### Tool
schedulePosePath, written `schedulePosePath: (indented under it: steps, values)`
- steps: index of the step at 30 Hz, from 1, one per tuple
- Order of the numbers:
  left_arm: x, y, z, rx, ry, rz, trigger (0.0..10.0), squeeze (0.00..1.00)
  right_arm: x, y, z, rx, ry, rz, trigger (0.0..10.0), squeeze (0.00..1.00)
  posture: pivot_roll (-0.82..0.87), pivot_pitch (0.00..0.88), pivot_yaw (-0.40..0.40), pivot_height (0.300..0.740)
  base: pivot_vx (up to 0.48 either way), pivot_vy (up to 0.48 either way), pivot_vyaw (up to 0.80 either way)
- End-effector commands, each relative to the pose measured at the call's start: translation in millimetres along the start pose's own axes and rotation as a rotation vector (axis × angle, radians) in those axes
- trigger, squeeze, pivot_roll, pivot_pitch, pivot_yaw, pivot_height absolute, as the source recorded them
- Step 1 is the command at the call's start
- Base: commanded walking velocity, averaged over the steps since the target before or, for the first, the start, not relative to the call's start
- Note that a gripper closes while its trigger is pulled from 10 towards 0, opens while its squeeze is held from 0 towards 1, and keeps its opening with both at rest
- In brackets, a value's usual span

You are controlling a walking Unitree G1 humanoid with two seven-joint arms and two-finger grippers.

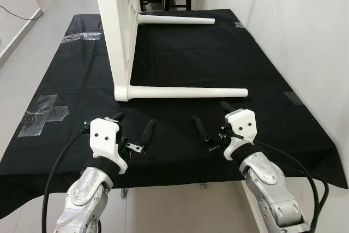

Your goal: Building children table

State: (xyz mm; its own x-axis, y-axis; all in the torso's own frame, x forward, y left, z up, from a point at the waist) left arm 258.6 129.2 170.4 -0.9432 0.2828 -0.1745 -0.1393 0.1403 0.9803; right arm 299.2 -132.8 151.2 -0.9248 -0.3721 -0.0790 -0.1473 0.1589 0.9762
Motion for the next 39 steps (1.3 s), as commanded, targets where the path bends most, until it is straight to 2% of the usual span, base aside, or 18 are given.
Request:
schedulePosePath:
  steps: [1, 4, 6, 7, 8, 14, 15, 17, 23, 30, 33, 39]
  values:
    - [1.3, -4, 3.1, 0.008, -0.003, 0.024, 10.0, 0.0, -0.9, -5, -0.7, -0.009, -0.003, 0.025, 10.0, 0.0, -0.01, 0.108, -0.037, 0.74, 0.0, 0.0, 0.0]
    - [1.4, -5, 3.3, 0.009, -0.004, 0.035, 10.0, 0.0, -1.1, -5, -3.2, -0.021, -0.016, 0.029, 10.0, 0.0, 0.0, 0.099, -0.042, 0.74, 0.0, 0.0, 0.0]
    - [0.7, -5, 3.5, 0.008, -0.009, 0.05, 10.0, 0.0, -3.7, -3, -13.9, -0.062, -0.074, 0.027, 10.0, 0.0, 0.0, 0.09, -0.042, 0.74, 0.0, 0.0, 0.0]
    - [0.7, -5, 3.5, 0.008, -0.009, 0.05, 10.0, 0.0, -3.7, -3, -13.9, -0.062, -0.074, 0.027, 10.0, 0.0, 0.0, 0.09, -0.042, 0.74, 0.0, 0.0, 0.0]
    - [0.2, -5, 4.0, 0.011, -0.01, 0.06, 10.0, 0.0, -5.6, 0, -22.2, -0.083, -0.118, 0.023, 10.0, 0.0, 0.0, 0.09, -0.042, 0.74, 0.0, 0.0, 0.0]
    - [-5.5, 5, 5.0, 0.011, -0.021, 0.011, 10.0, 0.0, -19.5, 15, -33.4, -0.051, -0.155, -0.015, 10.0, 0.0, 0.01, 0.066, -0.035, 0.74, 0.163, 0.0, 0.0]
    - [-5.5, 5, 5.0, 0.011, -0.021, 0.011, 10.0, 0.0, -19.5, 15, -33.4, -0.051, -0.155, -0.015, 10.0, 0.0, 0.01, 0.066, -0.035, 0.74, 0.326, 0.0, 0.0]
    - [-10.2, 11, 9.5, 0.012, -0.004, -0.012, 10.0, 0.0, -27.7, 31, -34.8, -0.039, -0.149, -0.061, 10.0, 0.0, 0.02, 0.053, -0.036, 0.74, 0.368, 0.0, 0.0]
    - [-12.0, 13, 11.9, 0.014, 0.007, -0.019, 10.0, 0.0, -34.2, 42, -32.6, -0.031, -0.131, -0.094, 10.0, 0.0, 0.02, 0.048, -0.033, 0.74, 0.37, 0.0, 0.0]
    - [-11.8, 14, 10.2, 0.005, -0.002, -0.015, 10.0, 0.0, -35.7, 42, -25.1, -0.027, -0.095, -0.093, 10.0, 0.0, 0.03, 0.056, -0.035, 0.74, 0.368, 0.0, 0.0]
    - [-12.3, 14, 4.6, -0.032, -0.044, -0.006, 10.0, 0.0, -36.0, 41, -23.2, -0.039, -0.087, -0.093, 10.0, 0.0, 0.03, 0.06, -0.037, 0.74, 0.363, 0.0, 0.0]
    - [-13.6, 13, -2.1, -0.047, -0.081, 0.009, 10.0, 0.0, -36.9, 40, -21.6, -0.04, -0.084, -0.087, 10.0, 0.0, 0.03, 0.061, -0.036, 0.74, 0.329, 0.0, 0.0]
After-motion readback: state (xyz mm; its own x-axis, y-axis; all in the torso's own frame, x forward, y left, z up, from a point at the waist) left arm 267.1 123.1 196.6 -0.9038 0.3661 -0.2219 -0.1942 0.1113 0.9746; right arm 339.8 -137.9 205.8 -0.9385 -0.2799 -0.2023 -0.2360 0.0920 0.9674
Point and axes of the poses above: a point about 5 cm out from each wrist's last joint towards the gripper, its own x axis pointing back from the gripper into the wrist, its own y axis along the axis of the wrist's last joint, z = x × y, the point moved 3 cm from there along -x, pointing out of the wrist towards the gripper, and after that the axes turned 3 degrees about x, right-handed, at the moved point
